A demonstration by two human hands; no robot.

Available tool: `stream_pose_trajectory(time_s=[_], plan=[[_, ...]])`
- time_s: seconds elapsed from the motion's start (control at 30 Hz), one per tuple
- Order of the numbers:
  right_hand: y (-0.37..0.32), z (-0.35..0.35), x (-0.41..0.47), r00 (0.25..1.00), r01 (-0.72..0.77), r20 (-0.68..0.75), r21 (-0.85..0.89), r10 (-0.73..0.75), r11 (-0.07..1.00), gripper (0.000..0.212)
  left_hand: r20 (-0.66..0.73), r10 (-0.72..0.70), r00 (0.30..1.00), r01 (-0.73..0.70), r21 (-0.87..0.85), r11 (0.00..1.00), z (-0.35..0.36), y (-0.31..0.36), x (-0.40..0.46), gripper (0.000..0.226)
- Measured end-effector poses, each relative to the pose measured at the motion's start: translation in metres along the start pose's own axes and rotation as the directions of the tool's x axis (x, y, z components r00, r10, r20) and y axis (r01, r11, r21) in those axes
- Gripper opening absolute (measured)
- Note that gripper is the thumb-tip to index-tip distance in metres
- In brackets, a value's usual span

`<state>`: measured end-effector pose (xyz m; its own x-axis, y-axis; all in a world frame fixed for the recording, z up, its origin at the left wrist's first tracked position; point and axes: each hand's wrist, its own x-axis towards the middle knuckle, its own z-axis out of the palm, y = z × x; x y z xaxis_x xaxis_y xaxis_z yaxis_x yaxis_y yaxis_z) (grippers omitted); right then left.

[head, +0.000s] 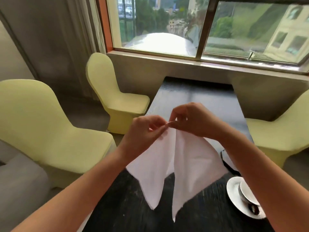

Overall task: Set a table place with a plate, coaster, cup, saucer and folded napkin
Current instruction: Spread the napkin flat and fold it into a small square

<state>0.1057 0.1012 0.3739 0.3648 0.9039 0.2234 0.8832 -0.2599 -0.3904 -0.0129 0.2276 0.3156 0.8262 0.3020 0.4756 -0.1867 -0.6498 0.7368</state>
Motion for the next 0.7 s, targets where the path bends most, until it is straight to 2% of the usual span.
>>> stream_pose_trajectory(time_s=[0.1, 0.2, 0.3, 0.43, 0.6, 0.7], plan=[[0.01, -0.018, -0.009, 0.999, 0.034, 0.025, 0.028, -0.035, 0.999, 0.009, 0.134, 0.034, 0.99, -0.042, 0.053, 0.998, -0.001, -0.003, 0.002, 0.01], [0.031, -0.032, -0.019, 0.998, 0.027, 0.064, 0.043, -0.029, 0.999, 0.009, 0.263, -0.042, 0.964, 0.011, 0.119, 0.993, -0.006, -0.022, -0.005, 0.015], [0.056, -0.039, -0.032, 0.981, -0.054, 0.182, -0.08, 0.068, 0.995, 0.007, 0.316, -0.12, 0.941, 0.058, 0.201, 0.978, -0.023, -0.041, -0.003, 0.016], [0.084, -0.033, -0.045, 0.93, -0.146, 0.295, -0.249, 0.218, 0.958, 0.012, 0.423, -0.143, 0.895, -0.02, 0.358, 0.934, -0.043, -0.056, 0.014, 0.009], [0.112, -0.018, -0.052, 0.886, -0.196, 0.326, -0.382, 0.33, 0.903, 0.031, 0.491, -0.197, 0.849, -0.061, 0.46, 0.886, -0.047, -0.069, 0.035, 0.008], [0.125, -0.025, -0.052, 0.887, -0.276, 0.251, -0.384, 0.388, 0.881, 0.036, 0.512, -0.248, 0.823, -0.118, 0.58, 0.806, -0.051, -0.071, 0.063, 0.006]])
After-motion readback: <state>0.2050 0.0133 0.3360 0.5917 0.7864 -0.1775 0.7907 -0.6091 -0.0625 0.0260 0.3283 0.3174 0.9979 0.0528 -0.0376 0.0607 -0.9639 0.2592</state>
